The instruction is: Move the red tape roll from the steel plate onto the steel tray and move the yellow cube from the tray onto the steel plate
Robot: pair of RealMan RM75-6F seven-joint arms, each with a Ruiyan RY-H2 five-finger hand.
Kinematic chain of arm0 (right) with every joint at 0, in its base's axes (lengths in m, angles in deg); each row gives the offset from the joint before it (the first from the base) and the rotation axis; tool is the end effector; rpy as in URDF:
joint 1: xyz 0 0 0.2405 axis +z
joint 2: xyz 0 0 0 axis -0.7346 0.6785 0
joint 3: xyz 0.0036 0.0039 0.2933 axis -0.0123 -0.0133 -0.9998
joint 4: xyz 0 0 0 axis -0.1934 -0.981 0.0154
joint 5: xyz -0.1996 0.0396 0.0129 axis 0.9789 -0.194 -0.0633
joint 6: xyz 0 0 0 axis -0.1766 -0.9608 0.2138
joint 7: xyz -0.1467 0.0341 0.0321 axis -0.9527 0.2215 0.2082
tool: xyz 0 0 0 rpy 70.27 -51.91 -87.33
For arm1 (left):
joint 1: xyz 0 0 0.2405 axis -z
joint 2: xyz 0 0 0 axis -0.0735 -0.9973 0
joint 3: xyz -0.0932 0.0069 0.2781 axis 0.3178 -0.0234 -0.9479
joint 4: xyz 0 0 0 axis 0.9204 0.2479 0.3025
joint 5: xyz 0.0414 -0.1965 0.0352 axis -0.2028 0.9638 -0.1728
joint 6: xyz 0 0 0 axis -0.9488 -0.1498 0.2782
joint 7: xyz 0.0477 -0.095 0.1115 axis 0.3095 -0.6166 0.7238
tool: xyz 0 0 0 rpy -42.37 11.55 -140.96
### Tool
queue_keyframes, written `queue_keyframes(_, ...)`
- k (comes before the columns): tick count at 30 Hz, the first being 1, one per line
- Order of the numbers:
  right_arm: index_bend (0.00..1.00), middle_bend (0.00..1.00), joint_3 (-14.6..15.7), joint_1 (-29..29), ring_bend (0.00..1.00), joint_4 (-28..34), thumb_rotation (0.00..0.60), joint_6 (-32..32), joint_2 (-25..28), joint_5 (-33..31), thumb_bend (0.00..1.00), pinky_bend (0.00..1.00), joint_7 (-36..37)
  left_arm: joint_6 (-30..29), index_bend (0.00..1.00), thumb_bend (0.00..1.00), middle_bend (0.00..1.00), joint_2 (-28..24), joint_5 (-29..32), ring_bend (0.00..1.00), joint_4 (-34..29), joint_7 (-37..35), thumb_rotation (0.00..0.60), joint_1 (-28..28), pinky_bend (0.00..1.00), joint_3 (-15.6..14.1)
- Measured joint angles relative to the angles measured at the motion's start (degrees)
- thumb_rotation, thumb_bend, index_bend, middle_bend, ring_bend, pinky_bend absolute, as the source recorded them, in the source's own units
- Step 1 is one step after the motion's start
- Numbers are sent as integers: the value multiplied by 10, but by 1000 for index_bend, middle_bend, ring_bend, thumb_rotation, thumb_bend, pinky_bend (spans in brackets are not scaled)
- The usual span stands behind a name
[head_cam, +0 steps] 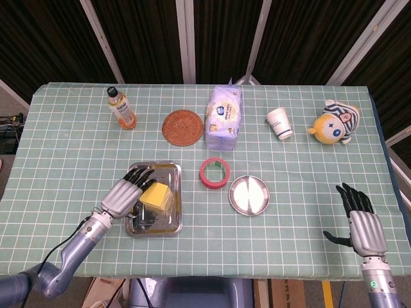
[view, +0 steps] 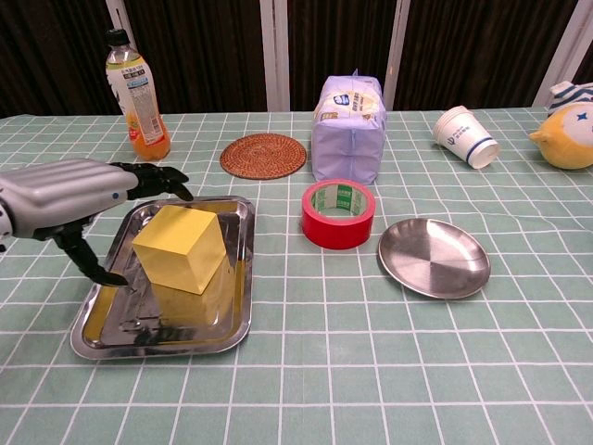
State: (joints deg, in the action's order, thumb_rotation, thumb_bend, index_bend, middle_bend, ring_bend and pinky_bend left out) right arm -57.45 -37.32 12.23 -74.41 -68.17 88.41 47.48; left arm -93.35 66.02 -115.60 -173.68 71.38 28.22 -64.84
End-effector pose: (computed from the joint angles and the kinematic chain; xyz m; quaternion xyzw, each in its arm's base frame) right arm -0.3272 -0.2046 0.1441 0.5647 -0.4704 0.3891 0.5554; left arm -0.2077 0.3195 -0.0030 -0.8002 -0.2967 -0.3397 0.3954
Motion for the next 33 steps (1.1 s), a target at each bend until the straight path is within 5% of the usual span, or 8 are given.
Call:
queue_keyframes(7,0,0,-7,-7,0,4,600,2,0,6,18,0,-2,-29,146,29,3,39,-23,4,35,-51,600,13,118,4)
queue_keyframes(11,0,0,-11,-9,0,5,600,11,2,2,19,0,3,-26,169,94,86,42,-16,99,39,-46,600,18,270,4)
queue_keyframes(25,0,0,-16,-17,1,21,600,25,15,6,19,0,16,14,236,255,268,40,34,228,27,19,600,44,307,-1)
queue_keyframes(33,0,0,-19,-21,7,24,600,37,23,9,19,0,41,-1,272,358,381,25,10,310,22,23,600,52,346,-7)
